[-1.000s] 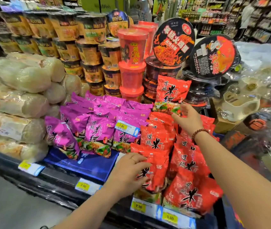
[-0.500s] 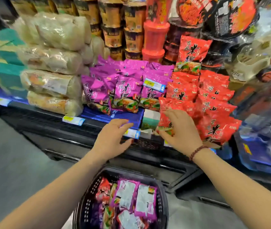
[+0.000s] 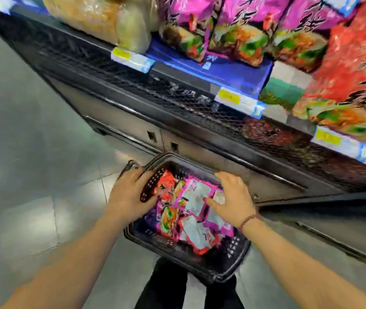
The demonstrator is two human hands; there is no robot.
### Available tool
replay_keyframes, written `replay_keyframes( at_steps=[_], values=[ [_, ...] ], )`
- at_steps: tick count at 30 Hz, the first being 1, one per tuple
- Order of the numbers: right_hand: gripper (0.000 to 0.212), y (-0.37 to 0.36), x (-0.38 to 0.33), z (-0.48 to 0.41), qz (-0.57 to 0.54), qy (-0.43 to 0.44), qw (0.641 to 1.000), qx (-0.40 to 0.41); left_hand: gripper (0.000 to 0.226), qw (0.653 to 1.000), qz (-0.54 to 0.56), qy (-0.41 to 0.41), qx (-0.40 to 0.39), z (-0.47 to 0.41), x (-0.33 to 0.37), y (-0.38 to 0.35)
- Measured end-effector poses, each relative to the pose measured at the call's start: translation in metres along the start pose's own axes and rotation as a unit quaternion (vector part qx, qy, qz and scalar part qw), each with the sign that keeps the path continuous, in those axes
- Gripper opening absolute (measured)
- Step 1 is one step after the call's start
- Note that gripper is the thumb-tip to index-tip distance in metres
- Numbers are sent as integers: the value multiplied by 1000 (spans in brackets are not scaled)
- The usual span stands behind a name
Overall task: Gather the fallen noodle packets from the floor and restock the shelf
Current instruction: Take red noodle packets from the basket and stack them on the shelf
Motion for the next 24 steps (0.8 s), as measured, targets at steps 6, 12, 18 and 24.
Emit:
replay_keyframes(
  at_steps=[6,12,18,24],
  values=[
    [73,-119,19,-42,-29,-33,995,-90,81,993,19,117,-13,31,-71,-90],
    [80,-216,58,-72,-130,-193,965,-119,83,983,47,180,-4,48,-117,-172],
    [87,-285,107,-71,-212,-317,915,-131,74,977,32,210,26,55,-139,-218],
    [100,-317,110,-73,-237,-322,913,-88,83,978,56,200,31,61,-151,-233]
  ],
)
Point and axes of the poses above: each hand's wrist, its own z-axis away from the middle knuckle, its own y-axis out of the back of the hand, x = y × z, the point moved 5 cm from there along -z, towards the middle knuckle, and after that the axes turned 3 degrees about z, right-handed, at the moved point
